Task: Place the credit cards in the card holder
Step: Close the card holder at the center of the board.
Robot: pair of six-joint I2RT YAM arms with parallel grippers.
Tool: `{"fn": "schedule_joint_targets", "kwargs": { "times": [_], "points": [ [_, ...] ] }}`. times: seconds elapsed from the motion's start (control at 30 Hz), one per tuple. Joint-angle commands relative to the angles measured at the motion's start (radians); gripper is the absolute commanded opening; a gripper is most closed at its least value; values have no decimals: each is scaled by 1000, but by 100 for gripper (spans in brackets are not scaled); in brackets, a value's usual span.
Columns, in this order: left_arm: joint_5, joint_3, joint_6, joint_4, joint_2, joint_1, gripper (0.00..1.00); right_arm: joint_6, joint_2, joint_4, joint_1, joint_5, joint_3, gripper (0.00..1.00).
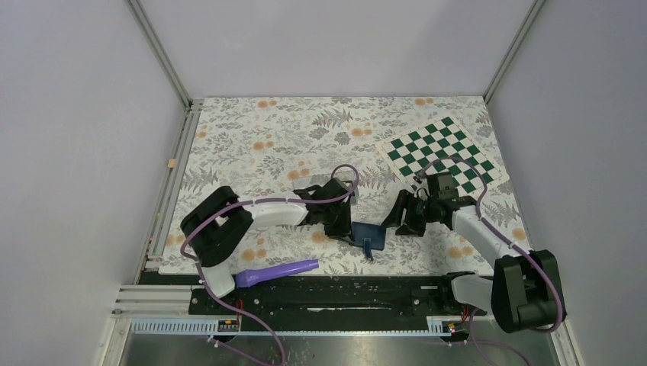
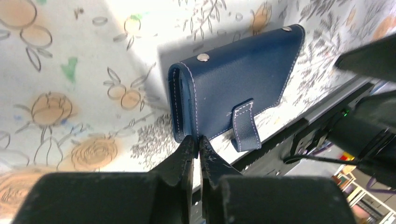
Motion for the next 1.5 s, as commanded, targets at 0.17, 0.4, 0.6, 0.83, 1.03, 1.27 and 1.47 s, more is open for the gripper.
{"fn": "schedule_joint_targets", "kwargs": {
  "times": [0.17, 0.4, 0.6, 0.83, 1.03, 1.27, 1.47],
  "points": [
    [1, 33, 234, -232, -96, -4, 27, -182, 236, -75, 7, -100, 190, 67],
    [85, -79, 127, -112, -186, 7, 56, -170, 385, 8, 39, -229, 171, 63],
    [185, -237, -75, 132, -201, 13, 43, -120, 458, 112, 74, -236, 161, 64],
    [122, -225, -169, 158, -119, 20, 26, -110, 525, 92, 131, -242, 191, 61],
    [9, -120, -100, 26, -61, 54, 17, -58, 468, 149, 134, -264, 44, 46],
    [-54, 36, 48, -151, 17, 104, 17, -23, 282, 132, 140, -231, -62, 50],
    [-56, 36, 82, -178, 2, 120, 22, -31, 166, -22, 131, 13, 61, 66]
  ]
}}
